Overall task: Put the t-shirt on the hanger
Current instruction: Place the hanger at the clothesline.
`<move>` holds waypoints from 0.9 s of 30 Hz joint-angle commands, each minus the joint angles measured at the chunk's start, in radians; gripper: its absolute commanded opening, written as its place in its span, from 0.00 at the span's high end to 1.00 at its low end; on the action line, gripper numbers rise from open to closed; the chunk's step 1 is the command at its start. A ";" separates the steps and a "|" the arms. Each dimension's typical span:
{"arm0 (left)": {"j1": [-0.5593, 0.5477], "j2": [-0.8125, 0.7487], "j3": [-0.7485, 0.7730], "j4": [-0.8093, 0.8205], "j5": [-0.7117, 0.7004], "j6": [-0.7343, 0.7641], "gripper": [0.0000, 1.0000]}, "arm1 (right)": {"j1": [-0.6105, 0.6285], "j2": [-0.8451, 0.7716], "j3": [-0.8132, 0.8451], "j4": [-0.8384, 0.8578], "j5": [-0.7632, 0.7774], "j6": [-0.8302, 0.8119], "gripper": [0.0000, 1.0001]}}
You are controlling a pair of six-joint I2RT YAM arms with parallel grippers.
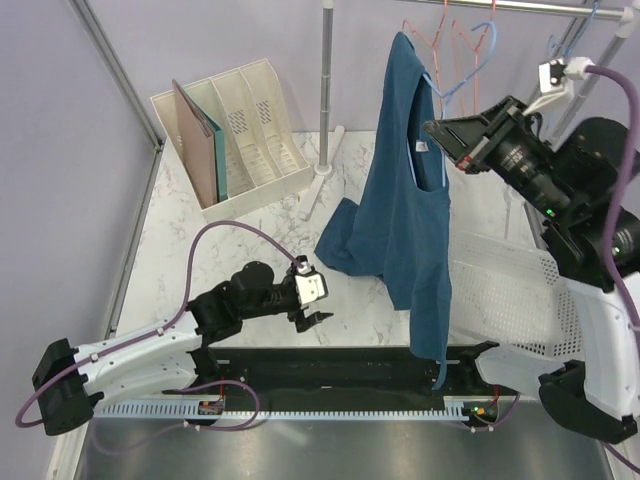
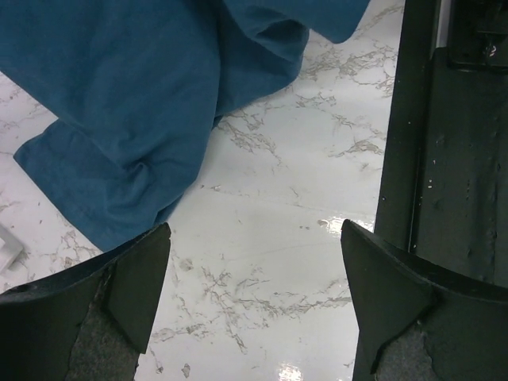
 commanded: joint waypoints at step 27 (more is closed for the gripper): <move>0.043 -0.070 0.079 0.003 -0.089 -0.090 0.05 | -0.099 0.855 0.576 0.316 0.041 -0.022 1.00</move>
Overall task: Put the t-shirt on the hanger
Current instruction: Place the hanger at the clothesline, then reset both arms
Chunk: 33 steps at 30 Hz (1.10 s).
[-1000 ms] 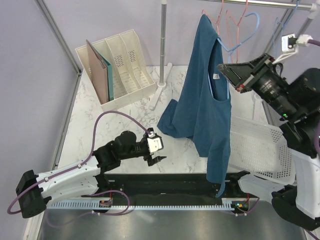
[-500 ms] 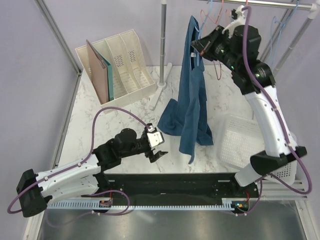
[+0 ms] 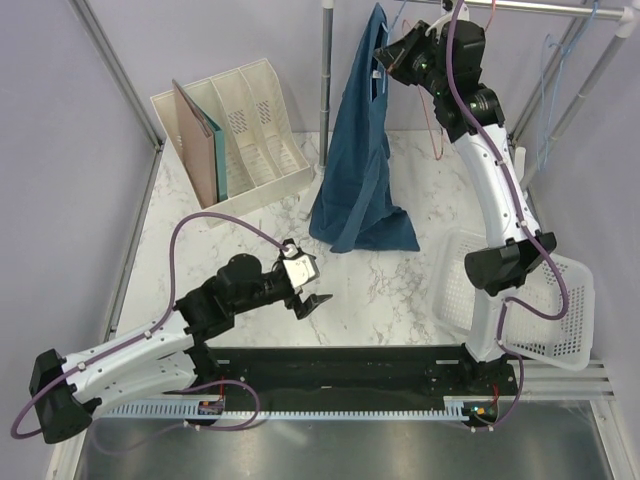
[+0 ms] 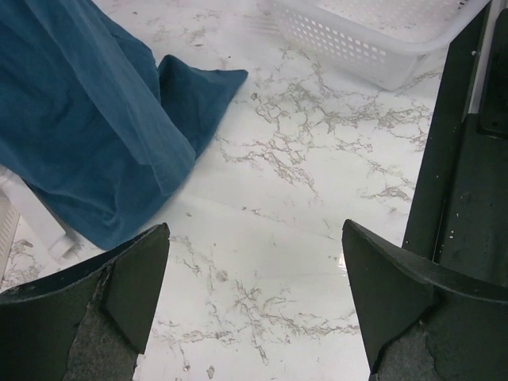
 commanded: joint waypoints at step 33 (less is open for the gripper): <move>0.428 0.025 0.302 -0.368 0.126 -0.234 0.01 | 0.002 -0.558 -0.608 0.125 -0.027 -0.276 0.02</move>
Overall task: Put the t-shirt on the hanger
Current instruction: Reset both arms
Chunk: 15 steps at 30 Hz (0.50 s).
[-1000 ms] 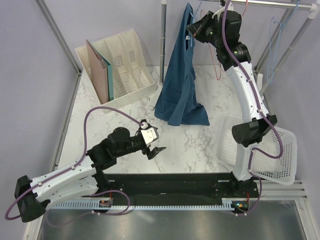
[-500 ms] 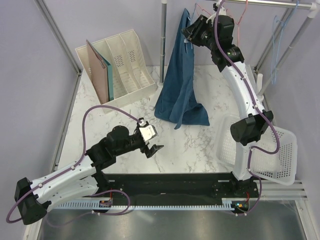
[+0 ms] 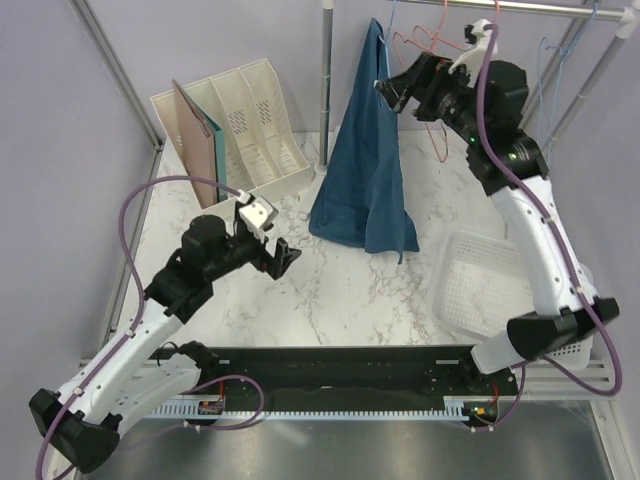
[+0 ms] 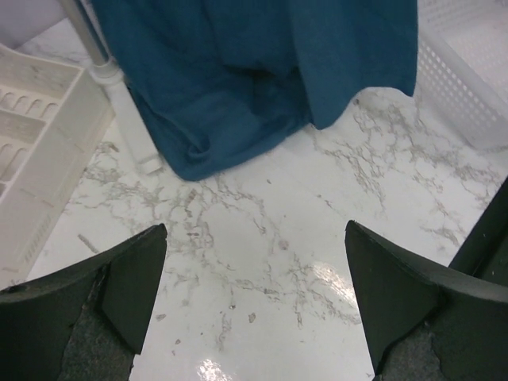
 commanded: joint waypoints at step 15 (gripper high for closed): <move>0.253 0.288 0.505 -0.679 -0.071 0.004 0.01 | 0.004 -0.679 -0.502 -0.405 -0.168 -0.715 0.02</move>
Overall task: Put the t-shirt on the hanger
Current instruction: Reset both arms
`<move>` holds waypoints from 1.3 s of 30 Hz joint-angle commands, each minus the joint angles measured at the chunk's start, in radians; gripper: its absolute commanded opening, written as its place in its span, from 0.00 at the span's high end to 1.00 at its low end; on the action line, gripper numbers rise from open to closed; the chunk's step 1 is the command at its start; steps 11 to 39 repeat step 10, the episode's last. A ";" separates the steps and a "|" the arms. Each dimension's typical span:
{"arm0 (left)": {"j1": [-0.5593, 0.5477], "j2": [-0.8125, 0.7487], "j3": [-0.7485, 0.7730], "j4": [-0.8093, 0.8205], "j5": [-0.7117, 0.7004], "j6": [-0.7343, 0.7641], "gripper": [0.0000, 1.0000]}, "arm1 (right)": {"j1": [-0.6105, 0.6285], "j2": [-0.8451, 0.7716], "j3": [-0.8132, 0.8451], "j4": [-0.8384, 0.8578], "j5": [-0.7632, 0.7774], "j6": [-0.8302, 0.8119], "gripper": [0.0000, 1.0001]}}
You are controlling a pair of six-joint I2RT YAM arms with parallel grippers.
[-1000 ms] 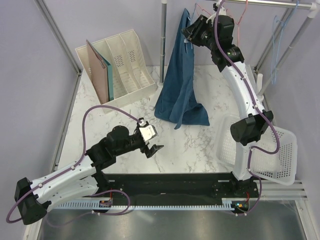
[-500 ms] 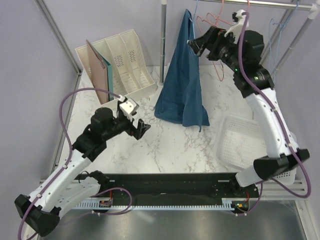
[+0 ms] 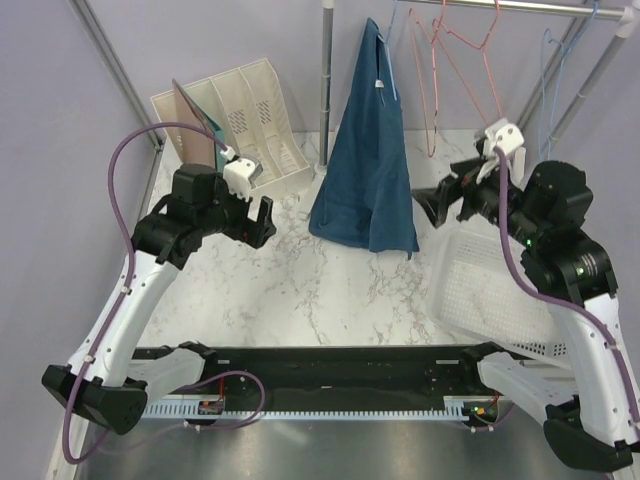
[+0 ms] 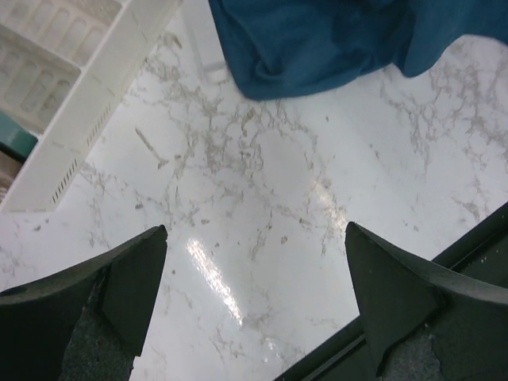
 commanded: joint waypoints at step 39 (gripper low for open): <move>0.091 -0.149 -0.122 -0.149 -0.163 0.038 0.01 | 0.002 -0.185 -0.327 -0.304 -0.027 -0.308 0.02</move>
